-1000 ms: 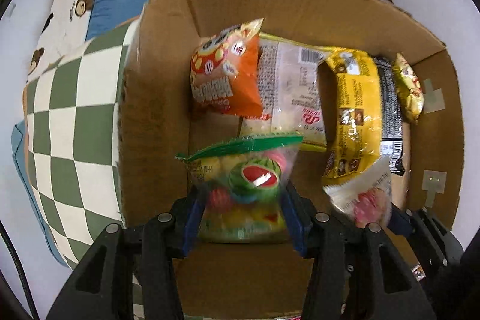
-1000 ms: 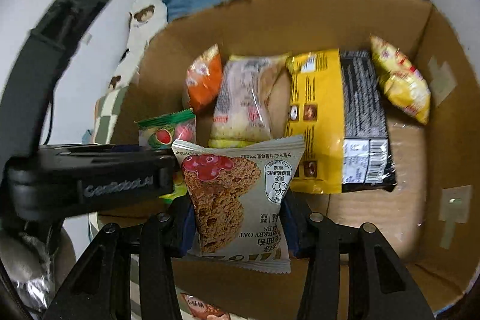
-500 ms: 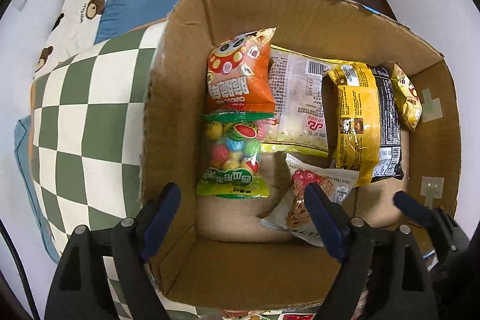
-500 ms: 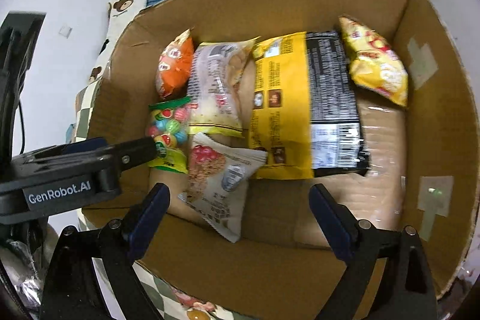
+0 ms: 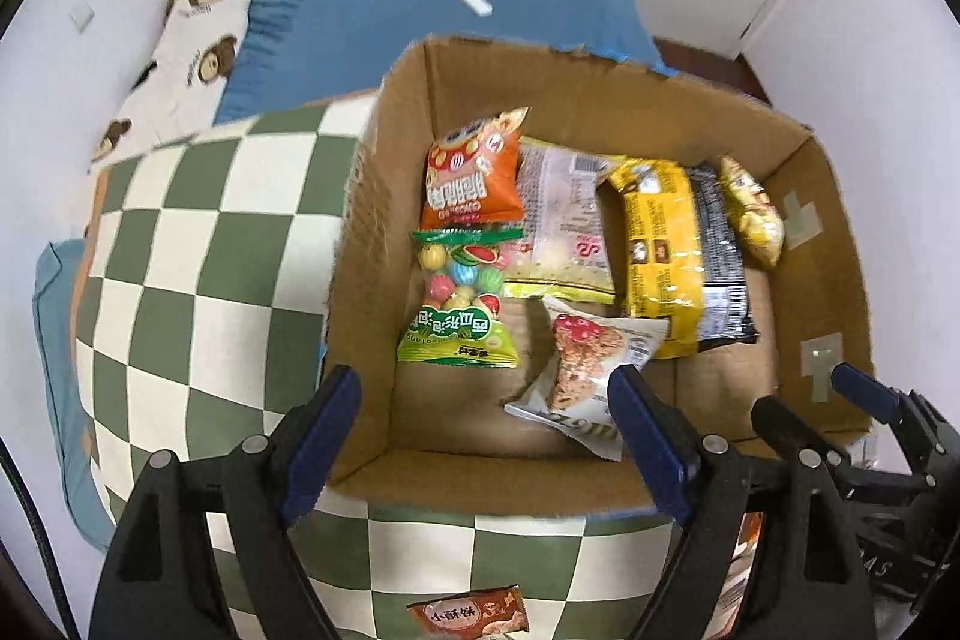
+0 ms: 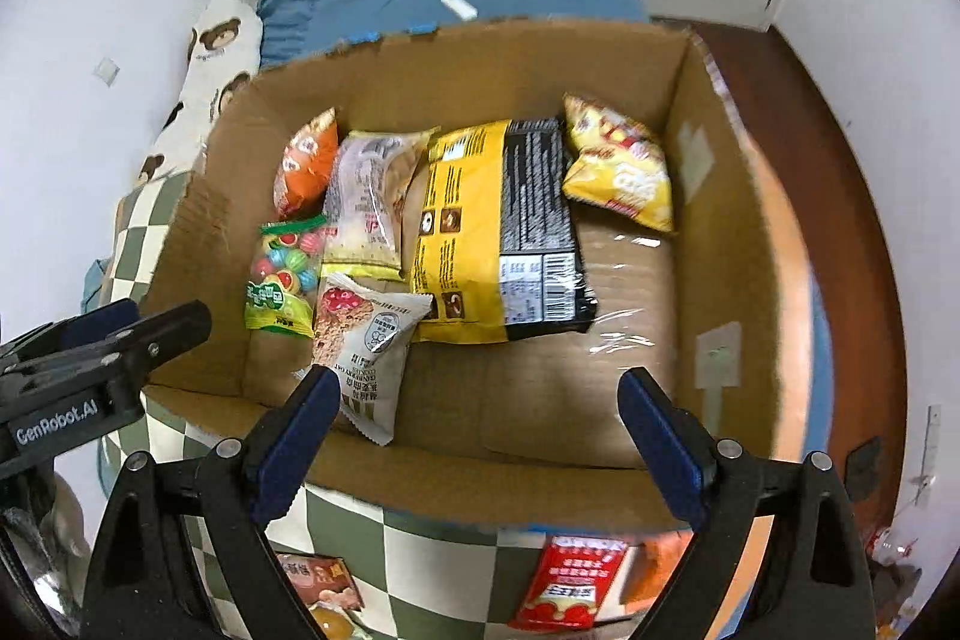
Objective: Organize snacks
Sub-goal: 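Withdraw both tools from the box back toward the remaining snacks, then grasp the brown cake packet with the left tool while the right tool grasps the Franzzi cookie pack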
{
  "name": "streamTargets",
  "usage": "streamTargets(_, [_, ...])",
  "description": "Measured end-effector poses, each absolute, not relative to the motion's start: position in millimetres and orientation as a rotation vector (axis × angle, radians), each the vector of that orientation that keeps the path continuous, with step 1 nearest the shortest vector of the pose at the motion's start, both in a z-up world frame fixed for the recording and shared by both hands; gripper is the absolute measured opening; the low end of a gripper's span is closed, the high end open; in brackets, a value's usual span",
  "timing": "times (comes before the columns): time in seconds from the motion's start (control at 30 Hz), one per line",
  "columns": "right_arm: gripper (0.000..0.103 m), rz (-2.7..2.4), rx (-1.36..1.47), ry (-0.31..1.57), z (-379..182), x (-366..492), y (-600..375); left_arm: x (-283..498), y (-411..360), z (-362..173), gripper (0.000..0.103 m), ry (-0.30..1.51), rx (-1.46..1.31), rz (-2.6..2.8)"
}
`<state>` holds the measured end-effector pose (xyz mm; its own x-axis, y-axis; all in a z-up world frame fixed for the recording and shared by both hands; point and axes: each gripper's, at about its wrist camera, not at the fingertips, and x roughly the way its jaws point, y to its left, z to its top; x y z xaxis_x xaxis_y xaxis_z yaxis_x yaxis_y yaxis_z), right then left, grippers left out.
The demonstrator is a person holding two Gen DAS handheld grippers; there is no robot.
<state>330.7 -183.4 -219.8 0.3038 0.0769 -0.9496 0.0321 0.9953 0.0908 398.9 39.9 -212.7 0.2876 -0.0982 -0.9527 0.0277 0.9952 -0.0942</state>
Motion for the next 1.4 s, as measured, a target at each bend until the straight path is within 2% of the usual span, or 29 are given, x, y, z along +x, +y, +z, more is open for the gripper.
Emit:
streamTargets(0.4, [0.096,-0.007,0.067,1.067,-149.4,271.1,-192.8,333.6,35.2,-141.2,0.084,1.033,-0.008,-0.097])
streamTargets(0.63, [0.096,0.010,0.116,0.998,-113.7,231.7,-196.4,304.4,32.5,-116.4,0.084,0.975,-0.037,-0.129])
streamTargets(0.77, [0.096,0.028,0.164,1.014,-114.2,207.6,-202.7,283.4,31.8,-117.3,0.084,0.972,-0.032,-0.134])
streamTargets(0.93, [0.094,0.030,0.235,1.097,-151.5,168.5,-220.7,250.9,34.5,-167.8,0.084,1.079,0.057,-0.123])
streamTargets(0.97, [0.087,0.025,0.245,1.118,-161.8,162.4,-223.8,246.0,35.6,-183.8,0.084,1.119,0.072,-0.122])
streamTargets(1.0, [0.084,0.006,0.271,1.150,-174.7,154.6,-230.4,241.7,37.7,-203.0,0.084,1.174,0.082,-0.117])
streamTargets(1.17, [0.085,-0.088,0.552,1.310,-253.2,111.5,-268.1,221.9,31.1,-289.4,0.084,1.364,0.209,-0.127])
streamTargets(1.3, [0.085,-0.155,0.864,1.411,-323.2,83.7,-293.2,212.8,10.0,-331.1,0.084,1.422,0.380,-0.185])
streamTargets(1.4, [0.085,-0.199,0.926,1.411,-345.5,86.7,-295.7,209.8,-10.4,-358.0,0.084,1.434,0.546,-0.224])
